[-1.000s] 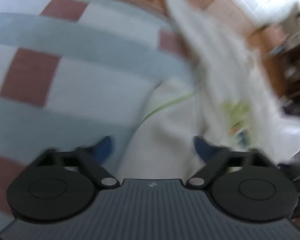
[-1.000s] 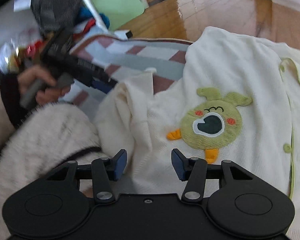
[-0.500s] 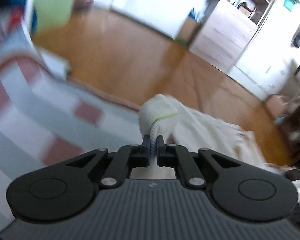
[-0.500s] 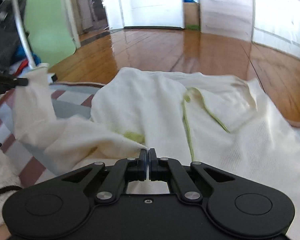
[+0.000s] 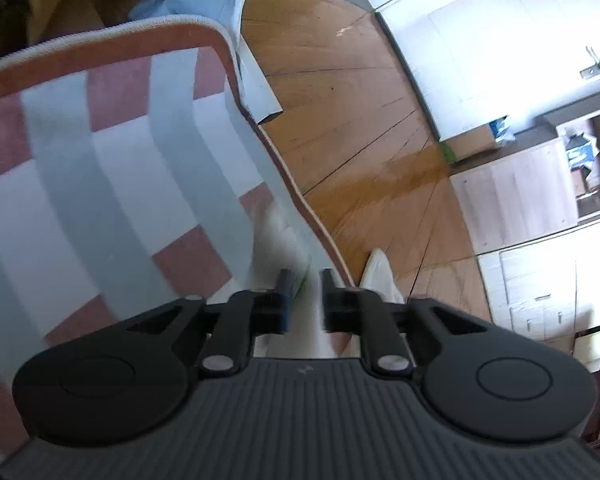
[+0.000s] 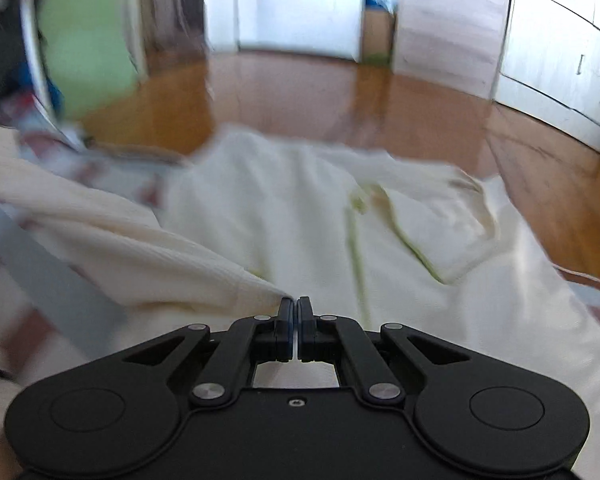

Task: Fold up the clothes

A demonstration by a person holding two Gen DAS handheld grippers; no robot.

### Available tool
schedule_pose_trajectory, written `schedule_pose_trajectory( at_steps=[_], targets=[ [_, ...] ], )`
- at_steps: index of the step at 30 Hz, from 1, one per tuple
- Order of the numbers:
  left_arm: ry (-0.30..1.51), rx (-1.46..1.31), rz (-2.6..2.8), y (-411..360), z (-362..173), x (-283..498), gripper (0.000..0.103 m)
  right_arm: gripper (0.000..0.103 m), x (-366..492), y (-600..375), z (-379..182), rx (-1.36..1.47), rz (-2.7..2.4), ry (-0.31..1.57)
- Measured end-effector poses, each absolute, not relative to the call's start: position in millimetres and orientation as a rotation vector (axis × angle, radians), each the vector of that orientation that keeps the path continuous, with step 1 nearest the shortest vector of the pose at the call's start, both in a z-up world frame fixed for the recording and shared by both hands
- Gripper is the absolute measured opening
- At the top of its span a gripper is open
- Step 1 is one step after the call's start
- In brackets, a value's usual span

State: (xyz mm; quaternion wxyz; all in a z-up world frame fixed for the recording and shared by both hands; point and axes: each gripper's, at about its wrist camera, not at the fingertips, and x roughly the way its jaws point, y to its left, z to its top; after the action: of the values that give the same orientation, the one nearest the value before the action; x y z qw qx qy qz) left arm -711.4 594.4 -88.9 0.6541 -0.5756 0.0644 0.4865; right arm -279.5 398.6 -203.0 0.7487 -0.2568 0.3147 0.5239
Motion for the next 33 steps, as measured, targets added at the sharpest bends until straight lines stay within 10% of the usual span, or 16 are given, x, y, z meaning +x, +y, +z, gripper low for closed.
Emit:
schedule_pose_trajectory(
  at_steps=[12, 33],
  targets=[
    [0.833, -0.263, 0.851, 534.1, -134.8, -599.1, 0.064, 0.011, -257.1, 350.7, -202.4, -0.429, 1.127, 0.799],
    [1.130, 0.085, 0.440, 527.4, -190.6, -543.4, 0.086, 0.030, -309.9, 343.3, -183.7, -0.423, 1.342, 0.673]
  ],
)
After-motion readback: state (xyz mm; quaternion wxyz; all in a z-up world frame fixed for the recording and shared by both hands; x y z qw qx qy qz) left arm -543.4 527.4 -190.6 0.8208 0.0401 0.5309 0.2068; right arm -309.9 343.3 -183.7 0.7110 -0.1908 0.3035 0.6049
